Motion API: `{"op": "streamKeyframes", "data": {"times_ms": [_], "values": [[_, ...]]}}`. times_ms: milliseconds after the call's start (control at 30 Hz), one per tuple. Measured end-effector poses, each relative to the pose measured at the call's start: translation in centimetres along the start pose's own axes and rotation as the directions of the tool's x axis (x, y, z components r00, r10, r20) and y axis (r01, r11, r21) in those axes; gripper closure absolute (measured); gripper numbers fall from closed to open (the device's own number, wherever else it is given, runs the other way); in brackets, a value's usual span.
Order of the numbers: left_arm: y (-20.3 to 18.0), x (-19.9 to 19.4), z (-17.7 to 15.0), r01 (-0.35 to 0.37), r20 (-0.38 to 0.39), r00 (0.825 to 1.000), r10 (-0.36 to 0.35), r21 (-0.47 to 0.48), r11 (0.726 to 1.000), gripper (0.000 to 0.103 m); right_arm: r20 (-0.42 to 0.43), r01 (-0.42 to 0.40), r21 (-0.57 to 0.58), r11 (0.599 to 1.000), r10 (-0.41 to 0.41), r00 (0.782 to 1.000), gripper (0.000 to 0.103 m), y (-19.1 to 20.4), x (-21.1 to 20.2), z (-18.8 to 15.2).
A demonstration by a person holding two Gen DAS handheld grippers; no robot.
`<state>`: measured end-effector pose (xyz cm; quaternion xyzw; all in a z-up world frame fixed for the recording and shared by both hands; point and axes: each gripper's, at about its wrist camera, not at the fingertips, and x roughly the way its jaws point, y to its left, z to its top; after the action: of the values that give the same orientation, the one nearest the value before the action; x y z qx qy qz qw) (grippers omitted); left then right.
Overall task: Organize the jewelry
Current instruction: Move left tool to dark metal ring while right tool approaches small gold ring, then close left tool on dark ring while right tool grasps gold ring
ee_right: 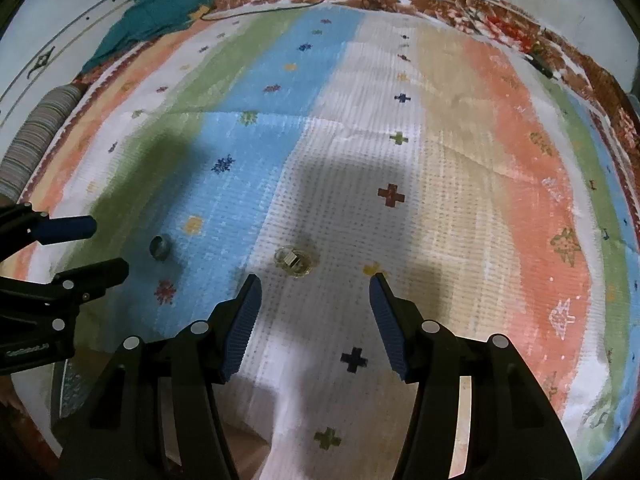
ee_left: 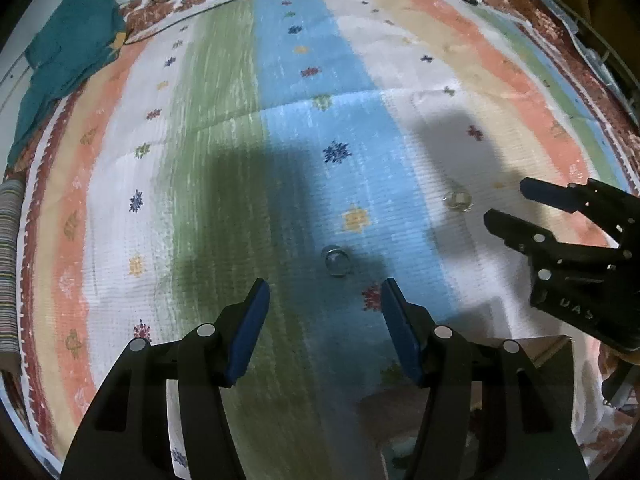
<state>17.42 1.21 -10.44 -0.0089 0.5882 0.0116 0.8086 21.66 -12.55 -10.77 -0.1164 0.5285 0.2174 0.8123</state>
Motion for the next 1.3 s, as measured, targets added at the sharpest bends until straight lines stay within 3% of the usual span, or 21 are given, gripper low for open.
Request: {"op": "streamKeyframes", "data": {"times_ms": [600, 767, 900, 933, 1000, 1133, 1300], "values": [[0.3, 3.8, 1.8, -0.006, -0.066, 0.998, 0.008, 0.04, 0.999, 0.047, -0.036, 0.0, 0.003, 1.0, 0.001, 0.999, 0.047, -0.3, 3.2, 1.5], [0.0, 4.6, 2.3, -0.007, -0.073, 0.997, 0.011, 0.056, 0.998, 0.053, -0.038, 0.003, 0.015, 1.0, -0.002, 0.999, 0.058, -0.6, 3.7, 1.9], [-0.2, 4.8, 2.5, -0.004, -0.077, 0.997, 0.009, 0.064, 0.998, 0.07, -0.038, 0.007, 0.011, 1.0, -0.006, 0.999, 0.062, -0.5, 3.9, 2.0], [-0.3, 4.8, 2.5, -0.002, -0.079, 0.997, 0.007, 0.064, 0.998, 0.078, -0.041, 0.006, 0.007, 1.0, -0.005, 0.999, 0.068, -0.4, 4.0, 2.0], [-0.3, 4.9, 2.5, 0.002, -0.086, 0.996, 0.004, 0.066, 0.998, 0.084, -0.045, 0.012, 0.006, 1.0, -0.012, 0.999, 0.077, -0.4, 4.0, 2.0], [-0.4, 4.8, 2.3, 0.003, -0.088, 0.996, 0.003, 0.071, 0.997, 0.084, -0.058, 0.014, 0.003, 1.0, -0.014, 0.998, 0.087, -0.3, 3.8, 1.8], [-0.4, 4.7, 2.1, -0.003, -0.086, 0.996, 0.009, 0.075, 0.997, 0.084, -0.061, 0.014, -0.002, 1.0, -0.014, 0.998, 0.089, -0.2, 3.7, 1.5]]}}
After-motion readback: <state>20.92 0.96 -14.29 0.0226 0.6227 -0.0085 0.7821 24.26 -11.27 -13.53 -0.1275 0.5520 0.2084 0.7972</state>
